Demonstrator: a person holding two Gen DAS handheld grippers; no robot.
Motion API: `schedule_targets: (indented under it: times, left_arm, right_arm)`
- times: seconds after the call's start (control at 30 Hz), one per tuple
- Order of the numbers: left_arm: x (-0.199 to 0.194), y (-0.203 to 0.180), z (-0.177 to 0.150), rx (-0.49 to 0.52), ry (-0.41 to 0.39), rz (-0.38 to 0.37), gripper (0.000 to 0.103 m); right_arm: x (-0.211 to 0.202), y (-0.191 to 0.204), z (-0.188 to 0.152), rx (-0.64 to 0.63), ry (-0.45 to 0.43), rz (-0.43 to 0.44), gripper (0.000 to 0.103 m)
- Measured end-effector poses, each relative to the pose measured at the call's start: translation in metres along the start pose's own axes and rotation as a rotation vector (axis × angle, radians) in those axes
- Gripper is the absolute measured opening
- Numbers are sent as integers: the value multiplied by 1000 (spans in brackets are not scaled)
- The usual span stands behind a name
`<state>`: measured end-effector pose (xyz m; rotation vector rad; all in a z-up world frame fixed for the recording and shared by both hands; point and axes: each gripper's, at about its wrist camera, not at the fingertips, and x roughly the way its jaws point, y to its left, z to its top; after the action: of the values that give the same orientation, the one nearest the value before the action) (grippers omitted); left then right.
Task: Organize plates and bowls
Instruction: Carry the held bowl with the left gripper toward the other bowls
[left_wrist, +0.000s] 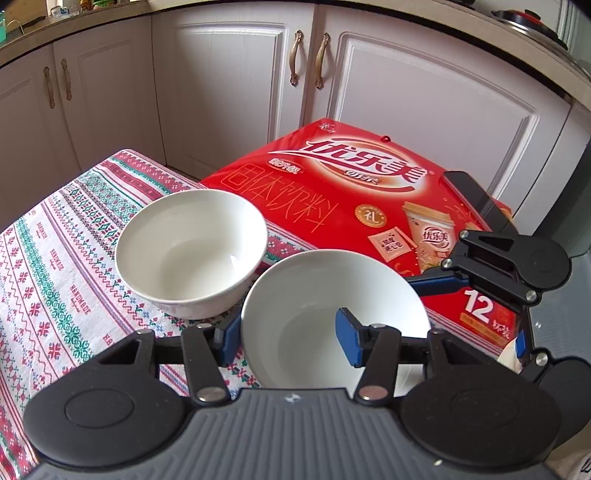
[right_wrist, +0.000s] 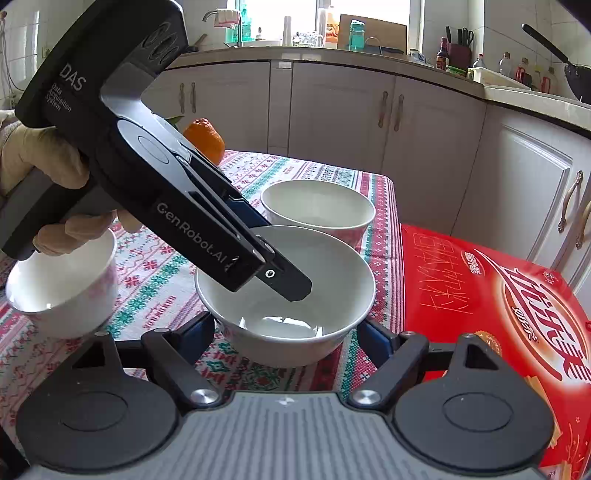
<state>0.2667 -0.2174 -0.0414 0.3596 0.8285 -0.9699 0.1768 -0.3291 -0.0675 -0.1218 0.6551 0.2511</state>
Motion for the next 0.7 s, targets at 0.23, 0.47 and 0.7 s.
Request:
schedule_targets:
  times: [0.23, 0.47, 0.7]
  left_arm:
    - [-23, -10, -4, 5, -19, 3, 52]
    - [-48, -21, -12, 4, -36, 17, 52]
    - [-76, -29, -25, -11, -63, 38, 52]
  right_arm:
    - [-17, 8, 6, -5, 9, 11, 88]
    - [-38, 21, 11, -19, 3, 27, 88]
    - [-54, 39, 14, -49, -8, 54, 88]
